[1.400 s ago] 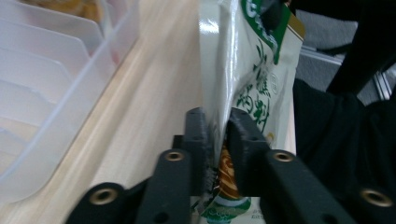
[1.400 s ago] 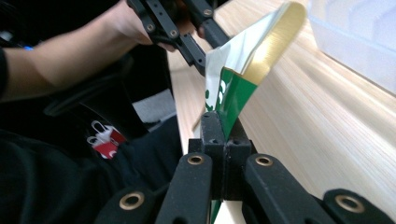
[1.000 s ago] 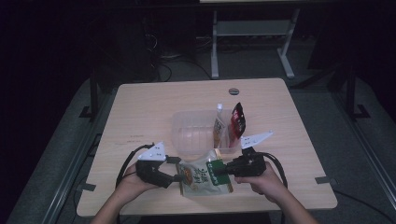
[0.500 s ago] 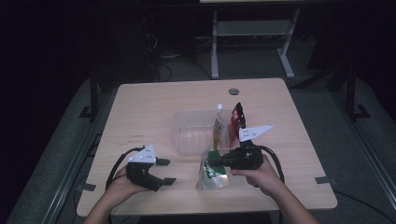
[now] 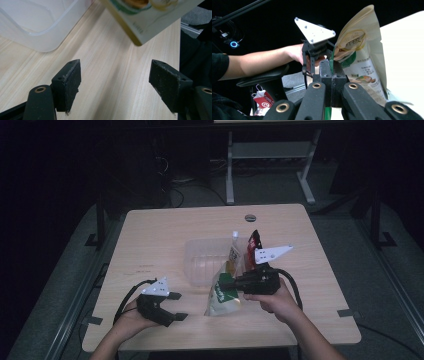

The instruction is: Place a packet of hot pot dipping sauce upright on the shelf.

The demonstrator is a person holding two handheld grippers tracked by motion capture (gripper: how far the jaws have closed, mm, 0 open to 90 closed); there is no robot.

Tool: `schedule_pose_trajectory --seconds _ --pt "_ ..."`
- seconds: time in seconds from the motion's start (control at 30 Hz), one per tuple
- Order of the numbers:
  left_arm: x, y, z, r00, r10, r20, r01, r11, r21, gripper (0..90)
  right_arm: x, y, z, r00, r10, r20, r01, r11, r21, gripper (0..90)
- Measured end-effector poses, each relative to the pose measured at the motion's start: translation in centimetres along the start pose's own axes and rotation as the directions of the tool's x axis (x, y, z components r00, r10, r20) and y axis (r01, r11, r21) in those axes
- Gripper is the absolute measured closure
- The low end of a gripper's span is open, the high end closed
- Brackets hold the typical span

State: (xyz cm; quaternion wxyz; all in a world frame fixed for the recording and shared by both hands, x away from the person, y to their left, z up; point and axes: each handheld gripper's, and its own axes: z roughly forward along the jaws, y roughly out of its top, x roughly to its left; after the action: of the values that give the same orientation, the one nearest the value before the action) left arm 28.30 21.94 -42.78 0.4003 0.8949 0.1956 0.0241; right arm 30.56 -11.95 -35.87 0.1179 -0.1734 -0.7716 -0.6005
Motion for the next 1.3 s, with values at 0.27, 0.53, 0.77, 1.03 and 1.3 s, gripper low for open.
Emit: schedule_pose_trajectory --seconds 0.27,0.53,0.77,1.03,1.3 --pt "0.0 -0.2 0.1 1.0 0.001 -0.002 -0.001 0.9998 0.02 25.0 0.0 1.7 -0.1 0.9997 -0.025 0.002 0.025 1.0 -0.016 90.0" --pt "0.0 -0.2 0.3 1.0 -0.003 -0.004 0.003 0.9995 0.031 24.5 -0.2 3.6 0.1 0.9988 -0.05 0.001 0.05 0.999 -0.011 90.0" --pt "0.0 -0.2 0.3 1.0 0.008 -0.001 -0.008 0.9988 0.048 23.6 -0.8 5.2 0.6 0.998 -0.063 0.004 0.063 0.998 -0.006 90.0" --pt "0.1 -0.3 0.2 1.0 0.007 -0.004 -0.007 0.9989 0.046 23.3 -1.4 7.3 0.8 0.9971 -0.074 0.017 0.074 0.997 0.004 90.0" --pt "-0.1 -0.4 0.4 1.0 -0.008 0.003 0.008 0.9988 0.048 22.5 -2.5 8.4 1.1 0.9971 -0.069 0.033 0.069 0.998 0.003 90.0"
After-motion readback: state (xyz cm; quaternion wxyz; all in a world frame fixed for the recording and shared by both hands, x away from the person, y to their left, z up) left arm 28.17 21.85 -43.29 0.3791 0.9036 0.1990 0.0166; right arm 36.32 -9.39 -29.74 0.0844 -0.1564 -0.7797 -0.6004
